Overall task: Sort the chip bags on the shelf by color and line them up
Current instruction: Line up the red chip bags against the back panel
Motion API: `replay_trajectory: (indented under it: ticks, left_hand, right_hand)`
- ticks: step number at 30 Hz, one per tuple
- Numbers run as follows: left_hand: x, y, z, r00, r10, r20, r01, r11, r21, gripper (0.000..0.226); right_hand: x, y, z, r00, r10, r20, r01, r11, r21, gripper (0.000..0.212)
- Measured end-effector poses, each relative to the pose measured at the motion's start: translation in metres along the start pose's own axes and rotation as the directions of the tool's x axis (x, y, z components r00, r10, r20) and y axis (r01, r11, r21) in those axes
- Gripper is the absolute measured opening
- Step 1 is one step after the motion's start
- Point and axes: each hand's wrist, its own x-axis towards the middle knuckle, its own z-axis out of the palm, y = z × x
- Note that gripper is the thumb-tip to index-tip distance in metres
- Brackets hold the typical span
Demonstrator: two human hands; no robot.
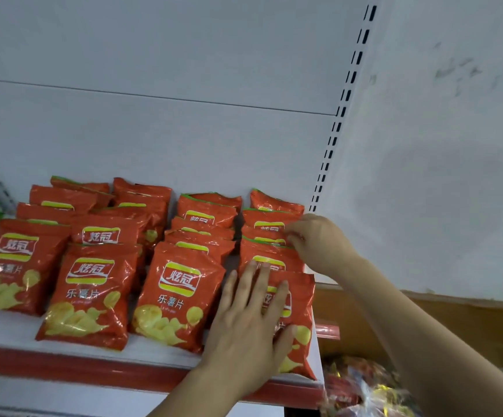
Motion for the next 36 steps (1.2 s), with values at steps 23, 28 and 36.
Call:
replay_trajectory:
  ticks: [23,28,36]
  left_hand:
    - [0.009,0.0,-0.001,1.0,-0.009,0.006,0.009,1.0,-0.009,0.07]
    - [0.012,0.002,-0.005,0.999,-0.022,-0.028,0.021,0.999,-0.033,0.067]
    - [0.012,0.004,0.0,0.999,-0.012,0.037,0.013,1.0,-0.01,0.071]
  right_hand:
    - [0.041,0.014,-0.013,0.967,0.214,0.138,-0.214,0.977,-0.013,0.03]
    - [0.049,0.014,-0.025,0.968,0.239,-0.07,-0.242,0.97,-0.028,0.031]
    - [0.054,0.009,-0.011,0.989,0.128,-0.076,-0.145,0.946,-0.29,0.032]
